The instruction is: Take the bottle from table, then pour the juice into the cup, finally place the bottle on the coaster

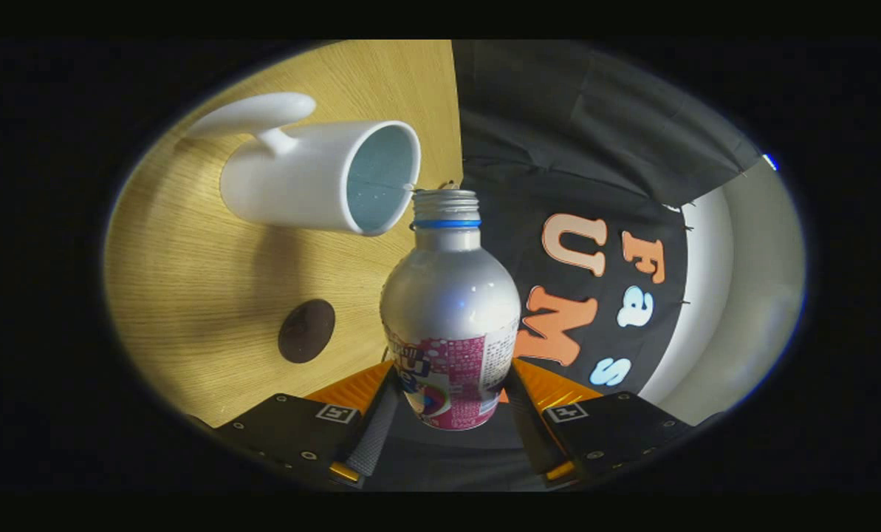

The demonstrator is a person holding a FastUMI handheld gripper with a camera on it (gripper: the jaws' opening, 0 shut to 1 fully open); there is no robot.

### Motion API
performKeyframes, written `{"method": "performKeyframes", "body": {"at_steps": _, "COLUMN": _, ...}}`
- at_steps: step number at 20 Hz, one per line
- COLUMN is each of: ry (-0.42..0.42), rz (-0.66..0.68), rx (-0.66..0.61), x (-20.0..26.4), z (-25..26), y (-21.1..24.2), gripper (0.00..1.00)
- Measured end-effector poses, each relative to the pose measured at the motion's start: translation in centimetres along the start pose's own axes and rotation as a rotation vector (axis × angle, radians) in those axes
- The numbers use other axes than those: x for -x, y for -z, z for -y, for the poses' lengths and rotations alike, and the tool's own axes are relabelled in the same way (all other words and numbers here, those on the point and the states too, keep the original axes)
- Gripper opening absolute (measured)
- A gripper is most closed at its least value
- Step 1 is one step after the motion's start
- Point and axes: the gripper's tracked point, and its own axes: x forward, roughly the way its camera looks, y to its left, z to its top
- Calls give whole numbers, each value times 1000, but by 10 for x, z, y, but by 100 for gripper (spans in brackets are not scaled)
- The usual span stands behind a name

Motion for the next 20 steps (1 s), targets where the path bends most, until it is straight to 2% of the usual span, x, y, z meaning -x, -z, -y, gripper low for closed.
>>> {"method": "performKeyframes", "body": {"at_steps": 20, "ry": -12, "rz": 3, "rx": 34, "x": -4, "z": 2, "y": 0, "gripper": 77}}
